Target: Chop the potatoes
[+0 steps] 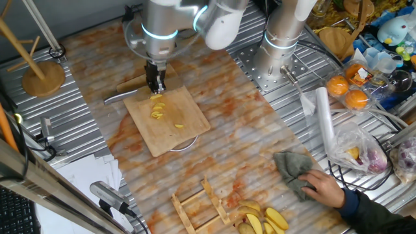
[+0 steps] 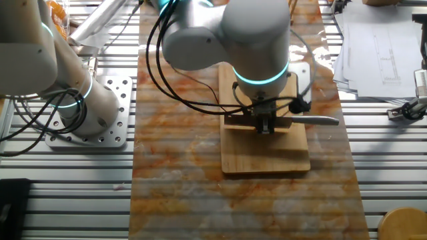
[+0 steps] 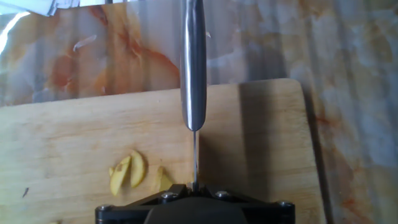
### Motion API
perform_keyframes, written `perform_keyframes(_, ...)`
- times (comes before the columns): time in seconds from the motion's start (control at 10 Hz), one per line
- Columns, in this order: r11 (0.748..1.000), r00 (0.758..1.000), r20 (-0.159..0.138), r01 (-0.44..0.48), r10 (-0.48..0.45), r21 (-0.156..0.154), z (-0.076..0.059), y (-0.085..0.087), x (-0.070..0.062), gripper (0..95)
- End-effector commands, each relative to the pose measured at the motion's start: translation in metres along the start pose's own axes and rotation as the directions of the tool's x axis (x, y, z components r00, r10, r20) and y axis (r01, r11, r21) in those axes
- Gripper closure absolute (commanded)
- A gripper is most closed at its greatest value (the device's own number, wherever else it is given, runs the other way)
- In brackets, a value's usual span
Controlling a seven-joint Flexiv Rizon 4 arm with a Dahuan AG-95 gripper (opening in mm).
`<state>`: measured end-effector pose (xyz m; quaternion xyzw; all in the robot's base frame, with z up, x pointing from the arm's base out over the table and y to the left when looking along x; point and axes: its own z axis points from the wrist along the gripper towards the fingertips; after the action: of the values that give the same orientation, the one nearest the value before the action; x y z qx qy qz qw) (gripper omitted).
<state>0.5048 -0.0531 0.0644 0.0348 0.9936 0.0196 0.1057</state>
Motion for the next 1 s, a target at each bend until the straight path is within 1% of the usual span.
perform_keyframes(0.1,1.0,1.0,-0.024,0.007,-0.008,-0.013,-0.0098,0.004,0.0044,95.0)
perform_keyframes(0.4,1.0,0.999,-0.037,0.018,-0.018,0.002,-0.0093,0.0012,0.0057,95.0)
perform_keyframes(0.6,1.0,0.999,-0.04,0.023,-0.022,0.013,-0.0098,-0.0022,0.0059,95.0)
perform_keyframes(1.0,1.0,0.999,-0.039,0.024,-0.024,0.012,-0.008,-0.0049,0.0072,95.0)
